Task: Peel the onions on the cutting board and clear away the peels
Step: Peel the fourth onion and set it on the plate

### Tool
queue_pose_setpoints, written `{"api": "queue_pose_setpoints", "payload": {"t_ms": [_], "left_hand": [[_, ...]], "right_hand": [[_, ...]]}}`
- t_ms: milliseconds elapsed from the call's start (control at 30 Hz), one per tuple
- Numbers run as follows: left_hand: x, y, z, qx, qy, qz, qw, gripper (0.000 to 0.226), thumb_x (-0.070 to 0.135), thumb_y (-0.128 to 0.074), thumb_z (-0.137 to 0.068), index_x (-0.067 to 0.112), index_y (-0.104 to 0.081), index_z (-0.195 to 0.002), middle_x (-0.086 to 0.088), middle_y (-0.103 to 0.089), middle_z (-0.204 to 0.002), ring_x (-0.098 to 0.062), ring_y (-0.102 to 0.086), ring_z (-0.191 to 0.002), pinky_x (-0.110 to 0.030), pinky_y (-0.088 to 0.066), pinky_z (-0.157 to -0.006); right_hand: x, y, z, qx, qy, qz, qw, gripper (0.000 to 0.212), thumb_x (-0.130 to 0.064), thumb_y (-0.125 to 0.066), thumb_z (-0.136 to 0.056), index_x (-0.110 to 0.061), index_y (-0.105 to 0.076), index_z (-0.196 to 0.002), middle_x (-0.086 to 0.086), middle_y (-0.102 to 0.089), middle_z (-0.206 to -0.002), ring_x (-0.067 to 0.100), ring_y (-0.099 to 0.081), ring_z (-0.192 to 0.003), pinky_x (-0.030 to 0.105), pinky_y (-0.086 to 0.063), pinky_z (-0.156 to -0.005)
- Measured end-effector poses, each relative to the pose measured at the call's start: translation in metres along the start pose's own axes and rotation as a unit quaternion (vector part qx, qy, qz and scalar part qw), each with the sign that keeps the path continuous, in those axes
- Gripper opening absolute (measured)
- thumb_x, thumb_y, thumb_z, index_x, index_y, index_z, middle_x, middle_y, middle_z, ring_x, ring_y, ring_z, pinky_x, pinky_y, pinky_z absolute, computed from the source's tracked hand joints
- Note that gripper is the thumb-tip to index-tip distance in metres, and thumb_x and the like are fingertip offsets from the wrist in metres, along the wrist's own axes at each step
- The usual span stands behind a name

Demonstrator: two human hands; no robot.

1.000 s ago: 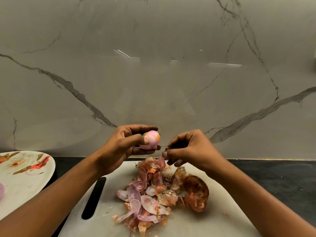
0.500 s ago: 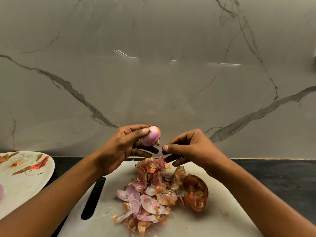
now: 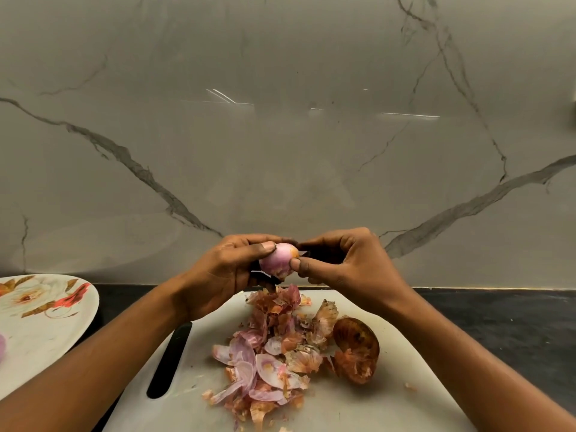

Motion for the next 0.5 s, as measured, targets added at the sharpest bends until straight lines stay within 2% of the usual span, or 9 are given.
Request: {"api": "queue_pose_setpoints", "payload": {"t_ms": [167, 367, 500], "left_hand": [[-0.0036, 0.0001, -0.0001, -0.010, 0.000, -0.027, 1.000, 0.038, 0.030, -0.062, -0.094, 0.014, -0.077, -0.126, -0.019, -0.072, -0.125, -0.026, -0.071, -0.097, -0.032, -0.062, -0.084], [-0.0040, 0.0001, 0.0005, -0.009, -0.003, -0.039, 0.999, 0.040, 0.028, -0.063, -0.094, 0.012, -0.075, -0.128, -0.016, -0.073, -0.127, -0.032, -0.072, -0.106, -0.032, -0.062, -0.081], [-0.0005, 0.0030, 0.0009, -0.008, -0.012, -0.028, 1.000, 0.037, 0.028, -0.063, -0.095, 0.014, -0.077, -0.126, -0.018, -0.073, -0.125, -0.033, -0.070, -0.101, -0.034, -0.064, -0.084]], "right_hand": [[-0.0020, -0.0009, 0.0006, -0.017, 0.014, 0.030, 0.999, 0.025, -0.022, -0.088, -0.084, -0.015, -0.084, -0.108, -0.006, -0.083, -0.093, 0.008, -0.079, -0.082, 0.025, -0.065, -0.072], [-0.0019, 0.0013, 0.0002, 0.001, 0.015, 0.034, 0.999, 0.012, -0.009, -0.080, -0.090, -0.011, -0.085, -0.101, -0.001, -0.082, -0.086, 0.013, -0.079, -0.076, 0.036, -0.068, -0.071], [-0.0039, 0.0015, -0.0003, -0.003, 0.019, 0.015, 1.000, 0.018, -0.016, -0.082, -0.090, -0.011, -0.083, -0.107, -0.002, -0.082, -0.090, 0.011, -0.079, -0.080, 0.030, -0.066, -0.072]]}}
Point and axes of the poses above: each hand's wrist, its own z-axis away from the middle knuckle, its own y-axis out of the back of the hand, x = y × z, the point moved 8 cm from there along -z, towards the middle knuckle
